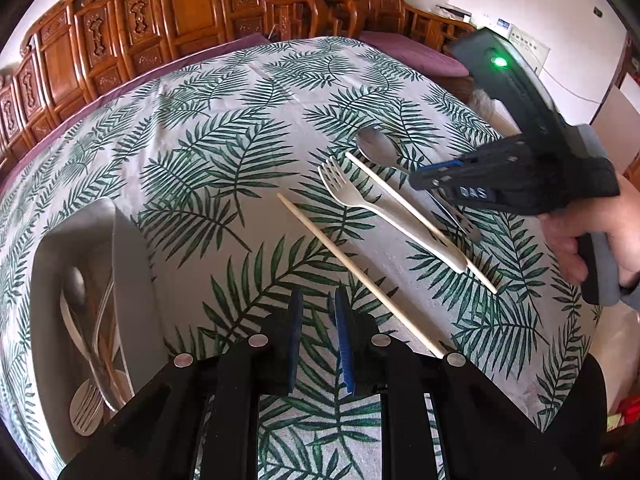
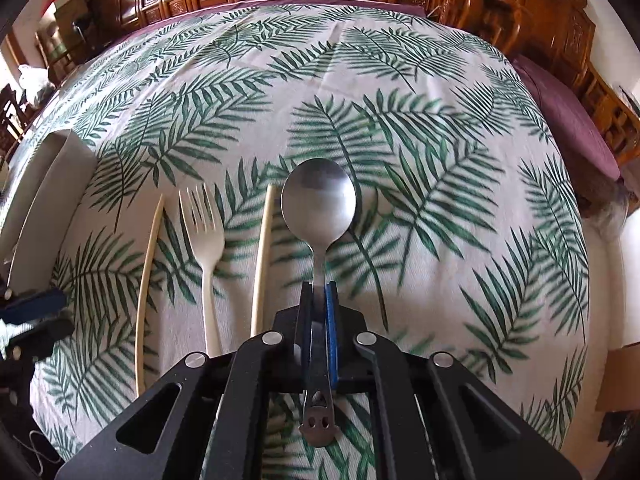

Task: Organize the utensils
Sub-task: 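Grasp a wooden chopstick with the left gripper and lift it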

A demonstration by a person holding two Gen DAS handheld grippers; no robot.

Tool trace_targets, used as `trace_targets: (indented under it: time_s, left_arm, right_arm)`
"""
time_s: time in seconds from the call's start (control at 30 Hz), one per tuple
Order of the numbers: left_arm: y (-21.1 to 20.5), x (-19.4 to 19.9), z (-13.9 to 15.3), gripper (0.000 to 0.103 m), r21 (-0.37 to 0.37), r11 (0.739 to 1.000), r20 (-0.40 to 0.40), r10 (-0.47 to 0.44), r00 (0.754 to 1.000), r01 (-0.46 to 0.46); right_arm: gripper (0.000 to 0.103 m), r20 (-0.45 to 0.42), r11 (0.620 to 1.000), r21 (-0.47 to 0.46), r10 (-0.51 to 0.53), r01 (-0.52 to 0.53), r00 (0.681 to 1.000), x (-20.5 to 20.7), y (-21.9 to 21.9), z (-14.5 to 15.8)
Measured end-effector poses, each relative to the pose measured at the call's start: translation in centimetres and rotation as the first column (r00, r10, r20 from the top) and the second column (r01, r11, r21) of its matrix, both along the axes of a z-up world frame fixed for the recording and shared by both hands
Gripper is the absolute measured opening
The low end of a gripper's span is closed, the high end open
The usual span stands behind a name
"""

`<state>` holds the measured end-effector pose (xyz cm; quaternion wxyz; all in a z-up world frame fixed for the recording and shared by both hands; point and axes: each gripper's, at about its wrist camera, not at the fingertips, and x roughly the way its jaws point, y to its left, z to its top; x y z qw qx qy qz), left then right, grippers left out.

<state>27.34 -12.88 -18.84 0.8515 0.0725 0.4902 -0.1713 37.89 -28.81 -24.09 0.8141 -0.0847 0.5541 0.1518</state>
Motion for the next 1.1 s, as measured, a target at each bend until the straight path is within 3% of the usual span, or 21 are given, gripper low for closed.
trace_targets:
  time_s: [0.1,0.17,0.57,0.87,1.1]
  left_arm:
    - [-0.4,0.3,0.0,0.018,-0.012,1.0,0.0,-0.005,1.0,0.005]
    - [-0.8,0.5,0.1,0.026,-0.032,0.999,-0.003,-0.011,1.0,0.011]
    - [-3.4,2.7,-1.3,0.026,-0.056,0.998,-0.07,0.017,0.997,-0.021]
    - [-4.0,3.9,-3.0,0.026,0.0,0.999,-0.13,0.04,0.991,-0.04]
    - [-4.0,3.5,-3.2,0.027,0.036,0.999,-0.125,0.023,0.992,-0.019]
  right_arm:
    - [0.007,-0.005,1.0,-0.014,-0.009,0.008,1.0,-1.3,-0.8,0.1]
    - [0.007,-0.003,1.0,-0.011,-0.018,0.018,1.0,-2.1,-1.3,0.0]
    - [0.008,0.048,0.997,0.04,-0.061,0.059,0.997,-3.6,-2.4,-0.3]
    - [0.008,0.069,0.996,0.062,-0.073,0.069,0.995,-3.8,-2.7,-0.4]
    - [0.008,0.078,0.996,0.057,-0.071,0.067,0.994,-3.9,-2.6,-0.4]
